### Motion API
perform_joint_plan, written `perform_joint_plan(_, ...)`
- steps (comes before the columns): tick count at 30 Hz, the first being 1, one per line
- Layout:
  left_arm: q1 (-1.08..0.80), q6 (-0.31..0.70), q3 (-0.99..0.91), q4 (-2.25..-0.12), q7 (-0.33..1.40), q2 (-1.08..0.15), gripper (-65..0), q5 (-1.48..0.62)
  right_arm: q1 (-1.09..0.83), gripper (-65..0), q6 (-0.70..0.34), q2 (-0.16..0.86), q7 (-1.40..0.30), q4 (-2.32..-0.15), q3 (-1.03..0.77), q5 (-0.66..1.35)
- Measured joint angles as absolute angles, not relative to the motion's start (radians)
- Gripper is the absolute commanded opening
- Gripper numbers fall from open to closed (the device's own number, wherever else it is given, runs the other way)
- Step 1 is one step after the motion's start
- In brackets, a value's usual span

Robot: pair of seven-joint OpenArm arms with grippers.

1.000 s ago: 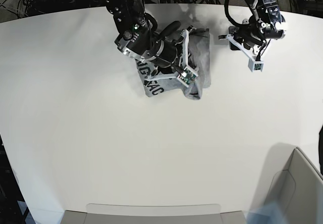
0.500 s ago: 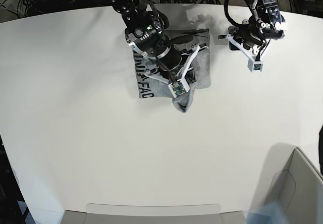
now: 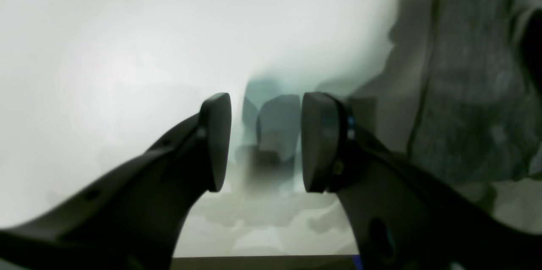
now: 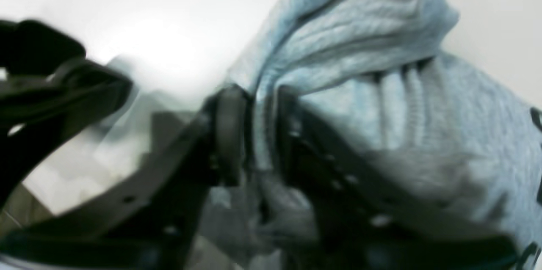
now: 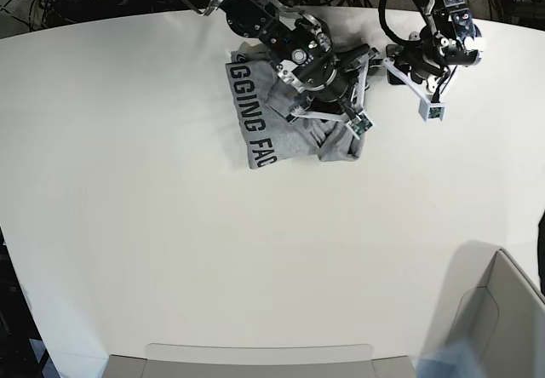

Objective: Fold the T-shirt properly
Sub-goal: 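Press and flatten the folded bundle with the right gripper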

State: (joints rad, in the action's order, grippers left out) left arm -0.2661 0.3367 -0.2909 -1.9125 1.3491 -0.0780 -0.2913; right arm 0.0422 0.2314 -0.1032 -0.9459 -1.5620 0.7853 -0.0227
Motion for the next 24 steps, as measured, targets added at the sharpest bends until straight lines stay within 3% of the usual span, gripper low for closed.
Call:
perform_joint_plan(3, -0.266, 0.337, -0.291, -1.913, 1.349, -0.078, -39.0, -0.291, 0.056, -39.4, 0.228, -0.105, -0.942, -1.576, 0.830, -0.022)
perform_joint_plan(11, -0.266, 0.337, -0.293, -1.913, 1.349, -0.089, -39.0, -0.291, 0.049, -39.4, 0.235, -0.102, -0.941, -1.860, 0.831, -0.021)
perform_joint_plan(14, -0.266, 0.337, -0.295, -1.913, 1.349, -0.090, -39.0, -0.292, 0.056, -39.7, 0.232, -0.055, -0.934, -1.960, 0.807, -0.015)
perform_joint_plan(16, -0.269, 0.337, -0.295, -1.913, 1.349, -0.089, -39.0, -0.291, 0.049, -43.4, 0.233, -0.015, -0.944, -1.975, 0.756, -0.019)
perform_joint_plan(21, -0.268, 0.337, -0.295, -1.913, 1.349, -0.091, -39.0, -0.291, -0.032, -65.0, 0.236, 0.051, -0.954, -1.975, 0.574, -0.019)
perform_joint_plan(24, -0.269, 0.337, -0.295, -1.913, 1.349, -0.092, -39.0, -0.291, -0.068, -65.0, 0.236, 0.052, -0.953, -1.975, 0.439, -0.030)
